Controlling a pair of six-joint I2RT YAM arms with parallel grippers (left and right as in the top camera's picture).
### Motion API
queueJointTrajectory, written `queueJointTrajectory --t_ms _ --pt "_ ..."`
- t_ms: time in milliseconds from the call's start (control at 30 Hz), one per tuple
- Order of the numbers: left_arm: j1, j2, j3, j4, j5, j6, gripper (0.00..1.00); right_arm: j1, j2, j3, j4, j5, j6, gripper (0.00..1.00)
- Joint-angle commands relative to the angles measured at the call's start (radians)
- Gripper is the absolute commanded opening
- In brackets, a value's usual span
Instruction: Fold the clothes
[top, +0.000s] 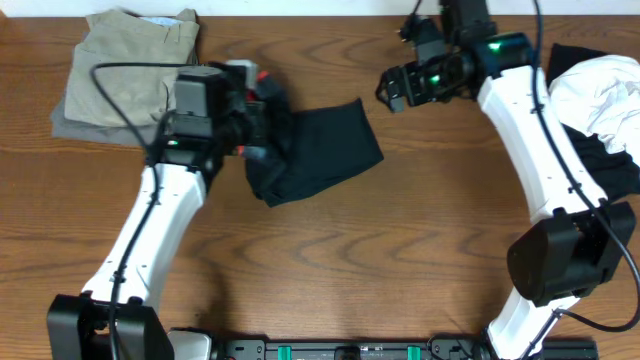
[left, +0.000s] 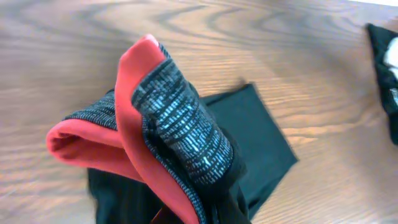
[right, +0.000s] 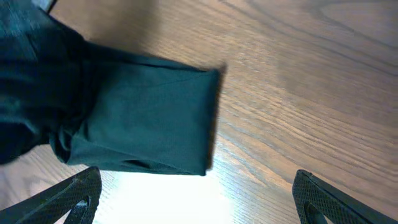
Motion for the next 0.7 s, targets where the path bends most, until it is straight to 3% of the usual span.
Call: queueJointTrajectory --t_ms 0,367,400,433,467,500,533,667 --pt "-0.056 0.032 0.027 0.042 -0.037 -0.035 0.06 -0.042 -0.032 0.003 -0.002 -0.053 0.014 0.97" --pt "-0.172 0.248 0.027 0.229 -0.037 -0.085 0.08 -0.079 -0.046 0.003 -0.043 -0.051 0.011 0.98" --pt "-0.179 0.266 0.027 0.244 -0.037 -0.085 0.17 -0.080 -0.046 0.003 -0.043 -0.052 0.009 0.98" --pt "-0.185 0.280 0.027 0.257 -0.037 -0.085 0.34 -0.080 -0.046 0.003 -0.042 -0.051 0.009 0.98" --pt "-0.191 0.291 0.027 0.269 -0.037 -0.085 0.52 -0.081 -0.046 0.003 -0.040 -0.051 0.009 0.98" --pt "-0.197 0.296 0.027 0.279 -0.037 -0.084 0.81 -0.082 -0.046 0.003 -0.039 -0.049 0.009 0.98" --pt "-0.200 0.297 0.027 0.286 -0.037 -0.084 0.98 -0.083 -0.046 0.003 -0.039 -0.049 0.009 0.98" --pt "-0.191 0.295 0.027 0.328 -0.037 -0.085 0.98 -0.087 -0.046 0.003 -0.039 -0.050 0.009 0.98"
